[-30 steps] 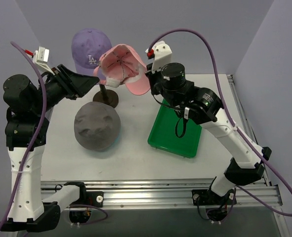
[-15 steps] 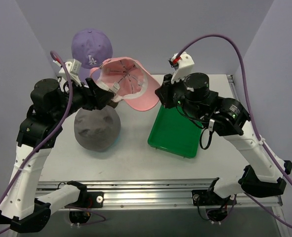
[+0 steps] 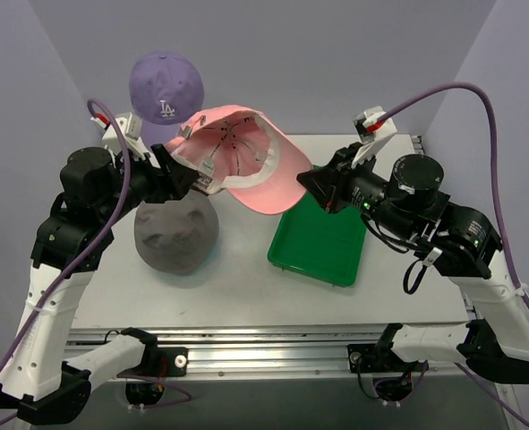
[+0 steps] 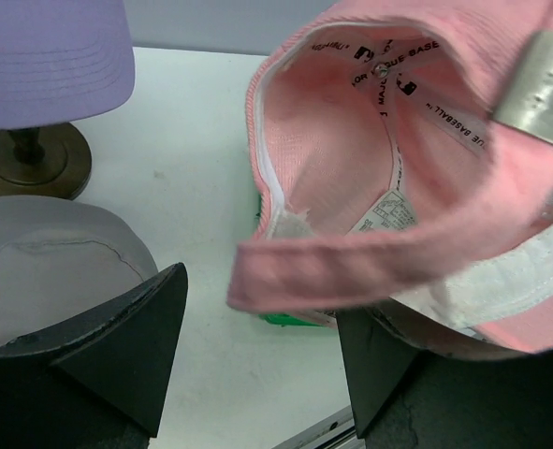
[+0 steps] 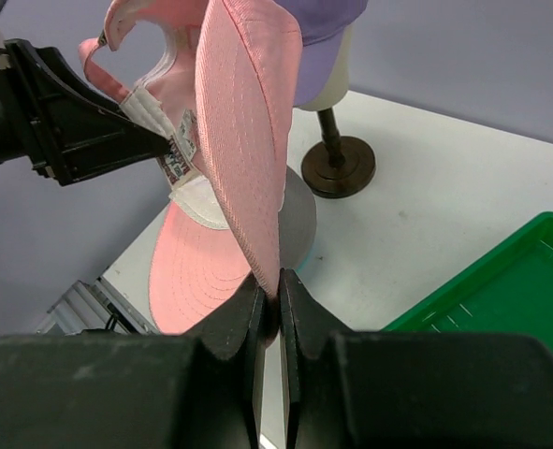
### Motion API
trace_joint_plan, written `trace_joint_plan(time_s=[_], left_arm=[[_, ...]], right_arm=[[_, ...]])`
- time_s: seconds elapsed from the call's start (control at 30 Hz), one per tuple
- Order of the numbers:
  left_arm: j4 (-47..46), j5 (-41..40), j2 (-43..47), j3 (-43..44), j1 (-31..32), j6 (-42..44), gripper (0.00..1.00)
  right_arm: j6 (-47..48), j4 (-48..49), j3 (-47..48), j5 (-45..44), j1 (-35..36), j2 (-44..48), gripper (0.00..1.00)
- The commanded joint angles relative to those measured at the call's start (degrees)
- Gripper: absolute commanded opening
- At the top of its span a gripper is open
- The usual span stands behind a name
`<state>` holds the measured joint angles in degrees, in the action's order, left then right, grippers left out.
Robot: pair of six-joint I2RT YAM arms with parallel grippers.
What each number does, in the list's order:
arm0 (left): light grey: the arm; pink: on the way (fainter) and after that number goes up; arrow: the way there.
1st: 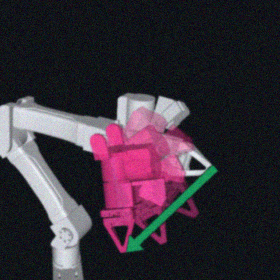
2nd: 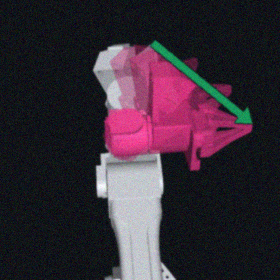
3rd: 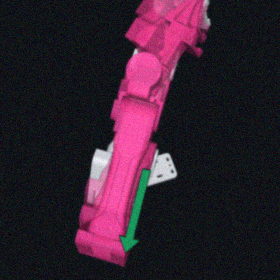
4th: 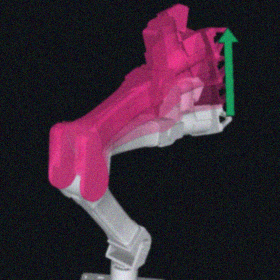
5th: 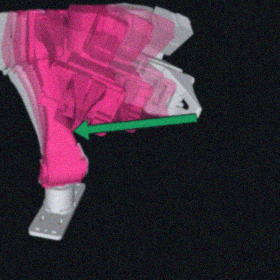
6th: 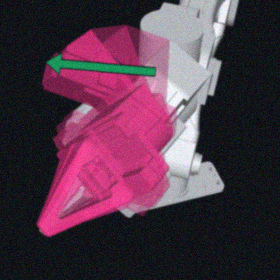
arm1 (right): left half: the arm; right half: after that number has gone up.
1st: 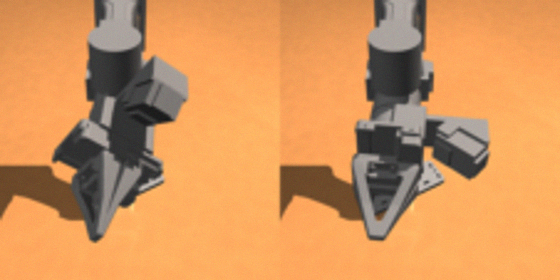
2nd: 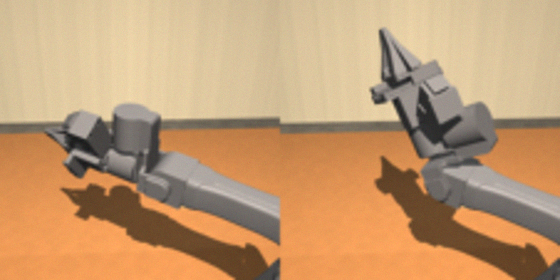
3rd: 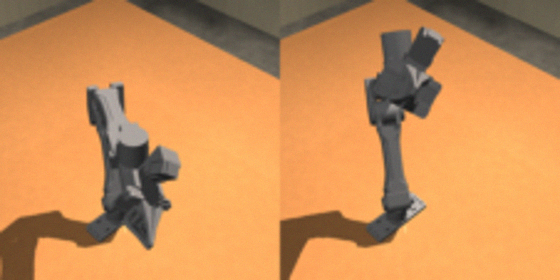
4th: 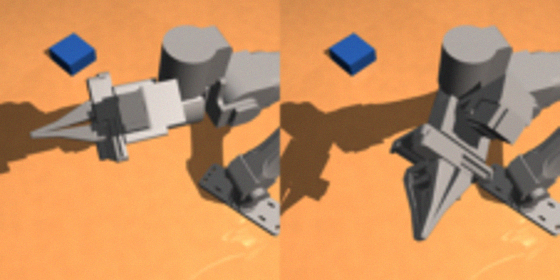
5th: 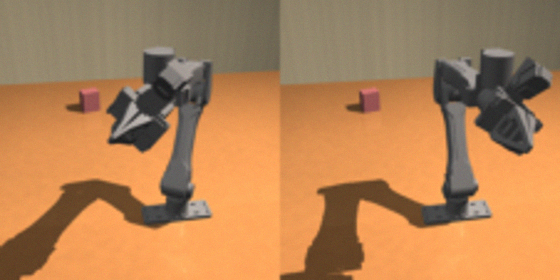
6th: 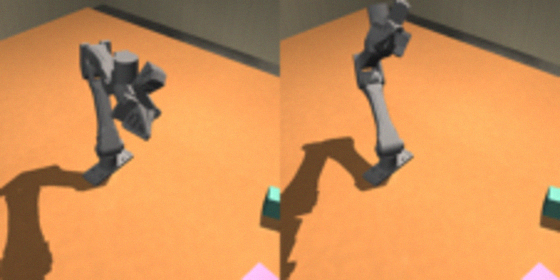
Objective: Stack the hats
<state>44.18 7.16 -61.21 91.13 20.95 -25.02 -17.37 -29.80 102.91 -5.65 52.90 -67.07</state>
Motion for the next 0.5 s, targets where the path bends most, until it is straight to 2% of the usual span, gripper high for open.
trace_joint_plan(time_s=[0.0,0.17,0.27,0.3,0.33,0.47], left_arm=[[-5.8,0.2,2.8,-2.7,0.3,-3.6,0.72],[-10.9,-0.3,3.9,-6.7,0.3,-6.8,0.71],[-11.6,-0.4,3.2,-7.6,0.3,-8.4,0.6],[-10.9,-2.4,2.8,-7.5,0.3,-8.7,0.54],[-9.8,-3.9,2.5,-7.2,0.3,-8.6,0.43],[-1.8,-14.8,1.8,-4.2,0.3,-6.4,0.38]], right_arm=[[-1.8,8.2,-3.1,3.1,-0.1,2.1,0.0],[-2.8,11.2,-6.1,2.6,0.0,4.0,0.0],[-3.2,12.6,-6.9,2.7,-0.1,4.6,0.0],[-3.0,12.7,-6.8,2.7,-0.1,4.6,0.0],[-2.6,12.6,-6.6,2.5,-0.1,4.2,0.0],[3.1,9.0,-4.4,-6.3,-0.1,2.6,0.0]])
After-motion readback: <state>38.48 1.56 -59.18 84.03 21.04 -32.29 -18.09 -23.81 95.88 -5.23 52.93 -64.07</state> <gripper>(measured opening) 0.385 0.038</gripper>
